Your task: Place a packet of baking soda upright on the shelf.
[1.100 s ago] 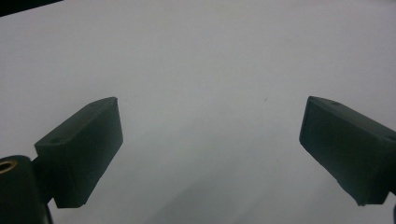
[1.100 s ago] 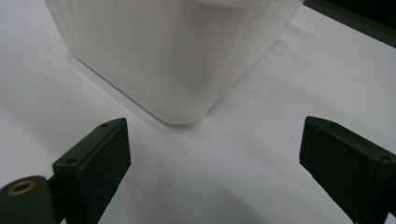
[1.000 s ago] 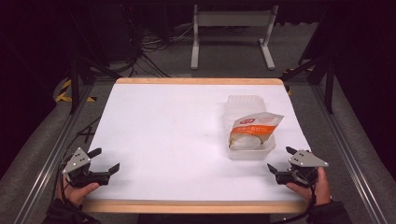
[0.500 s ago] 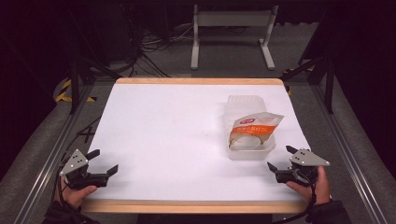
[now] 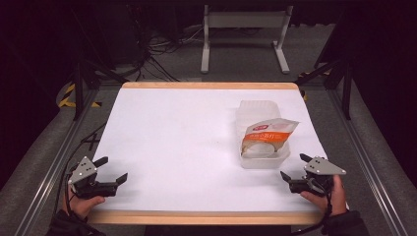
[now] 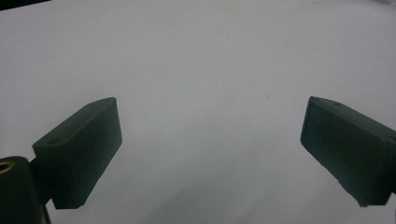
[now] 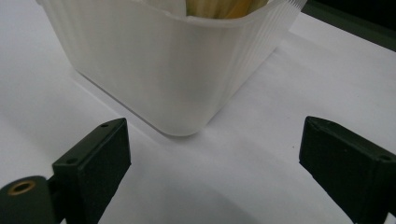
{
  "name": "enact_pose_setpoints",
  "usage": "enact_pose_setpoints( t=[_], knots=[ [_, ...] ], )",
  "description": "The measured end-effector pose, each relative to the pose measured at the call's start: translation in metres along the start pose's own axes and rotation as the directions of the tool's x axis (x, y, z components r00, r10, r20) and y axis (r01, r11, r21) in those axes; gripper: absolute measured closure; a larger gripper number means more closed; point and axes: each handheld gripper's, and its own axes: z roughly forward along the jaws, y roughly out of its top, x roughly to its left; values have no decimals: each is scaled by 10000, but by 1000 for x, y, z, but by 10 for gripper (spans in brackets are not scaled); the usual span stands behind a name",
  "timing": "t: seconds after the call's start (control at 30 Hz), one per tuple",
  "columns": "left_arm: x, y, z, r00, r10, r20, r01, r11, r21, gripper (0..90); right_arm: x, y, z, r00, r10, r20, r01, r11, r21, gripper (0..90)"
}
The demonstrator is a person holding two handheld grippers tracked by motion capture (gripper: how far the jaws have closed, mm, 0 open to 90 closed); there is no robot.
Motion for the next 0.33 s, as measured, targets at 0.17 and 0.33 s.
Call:
enact_pose_setpoints(
  t=[0.17, 0.33],
  knots=[
    [0, 0, 1, 9999, -100, -81, 100, 9999, -12, 63, -2, -1, 0, 10000, 22, 8, -22, 10000, 21, 96],
    [0, -1, 0, 9993, -297, -204, 297, 9996, -11, 68, -3, 0, 1, 10000, 72, 29, -72, 10000, -64, 96]
  ],
)
